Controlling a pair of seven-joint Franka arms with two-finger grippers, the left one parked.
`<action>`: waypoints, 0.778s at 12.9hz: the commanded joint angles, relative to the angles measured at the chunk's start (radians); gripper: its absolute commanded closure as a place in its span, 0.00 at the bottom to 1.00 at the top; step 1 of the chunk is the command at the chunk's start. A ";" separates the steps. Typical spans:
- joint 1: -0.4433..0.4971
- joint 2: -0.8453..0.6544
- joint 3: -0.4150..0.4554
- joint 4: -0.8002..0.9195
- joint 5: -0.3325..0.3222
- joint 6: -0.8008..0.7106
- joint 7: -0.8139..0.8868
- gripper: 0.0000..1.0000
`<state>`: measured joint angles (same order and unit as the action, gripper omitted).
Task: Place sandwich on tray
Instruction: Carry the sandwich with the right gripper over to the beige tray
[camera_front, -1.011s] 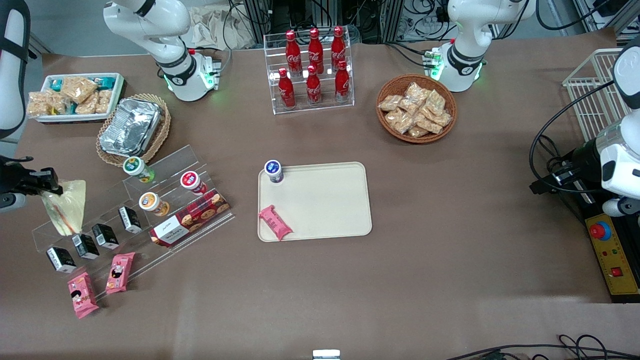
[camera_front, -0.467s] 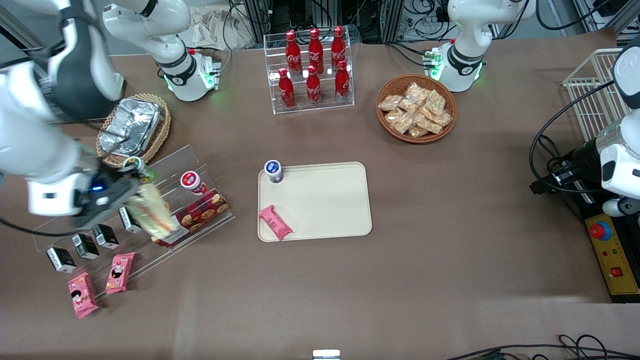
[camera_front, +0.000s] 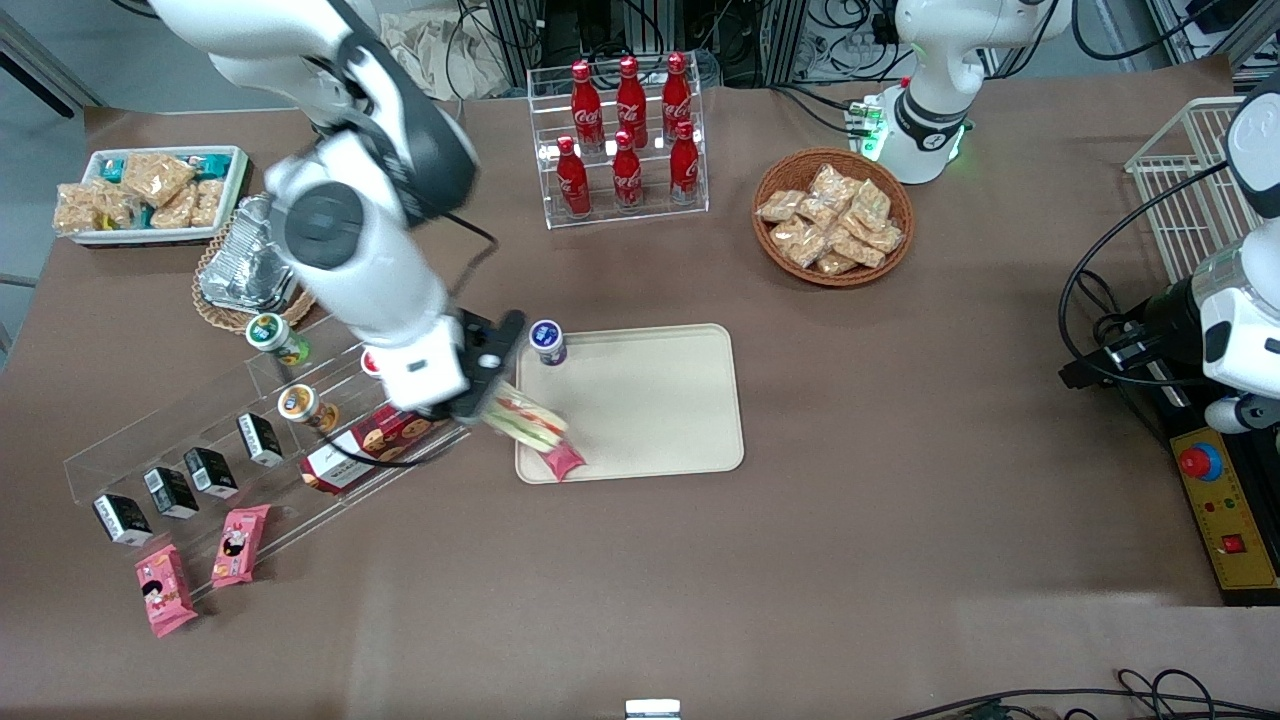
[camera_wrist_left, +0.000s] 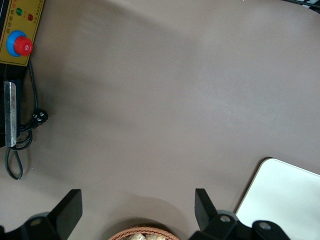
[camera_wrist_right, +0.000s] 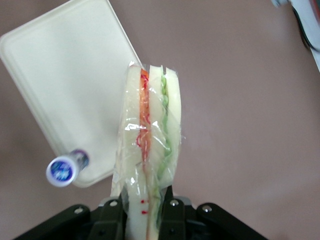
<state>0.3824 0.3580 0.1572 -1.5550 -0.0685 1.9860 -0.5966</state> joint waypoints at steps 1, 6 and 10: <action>0.059 0.114 -0.004 0.038 -0.094 0.106 -0.019 0.74; 0.111 0.266 -0.007 0.038 -0.136 0.325 -0.009 0.74; 0.185 0.324 -0.016 0.038 -0.216 0.384 0.087 0.74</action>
<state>0.5218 0.6496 0.1513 -1.5481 -0.2155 2.3521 -0.5856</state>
